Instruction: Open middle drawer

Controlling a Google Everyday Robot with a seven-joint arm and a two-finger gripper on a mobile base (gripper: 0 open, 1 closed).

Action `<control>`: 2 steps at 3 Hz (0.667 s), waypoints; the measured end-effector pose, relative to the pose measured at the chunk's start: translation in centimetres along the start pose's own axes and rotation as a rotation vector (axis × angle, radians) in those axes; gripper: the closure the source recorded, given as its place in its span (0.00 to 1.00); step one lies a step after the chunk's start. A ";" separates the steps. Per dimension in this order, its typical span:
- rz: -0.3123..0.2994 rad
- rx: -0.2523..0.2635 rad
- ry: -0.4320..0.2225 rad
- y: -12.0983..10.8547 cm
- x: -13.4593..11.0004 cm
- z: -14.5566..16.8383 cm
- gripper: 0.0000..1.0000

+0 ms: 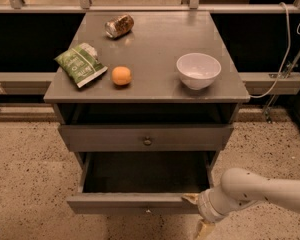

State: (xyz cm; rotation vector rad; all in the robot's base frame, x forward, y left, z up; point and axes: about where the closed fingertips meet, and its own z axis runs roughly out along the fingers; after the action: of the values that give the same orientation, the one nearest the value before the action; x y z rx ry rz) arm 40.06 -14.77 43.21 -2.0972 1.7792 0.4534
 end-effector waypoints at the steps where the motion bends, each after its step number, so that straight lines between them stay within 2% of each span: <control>1: -0.032 -0.023 0.000 0.9 -1.6 -2.0 0.17; 2: -0.081 0.009 0.016 -1.1 -2.5 -4.4 0.17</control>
Offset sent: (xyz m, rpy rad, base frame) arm 0.0361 0.0019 0.0855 -0.0256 -0.1209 0.0921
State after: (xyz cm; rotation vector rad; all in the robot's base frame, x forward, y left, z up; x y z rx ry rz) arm 40.86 -14.44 48.34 -2.1639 1.6941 0.4067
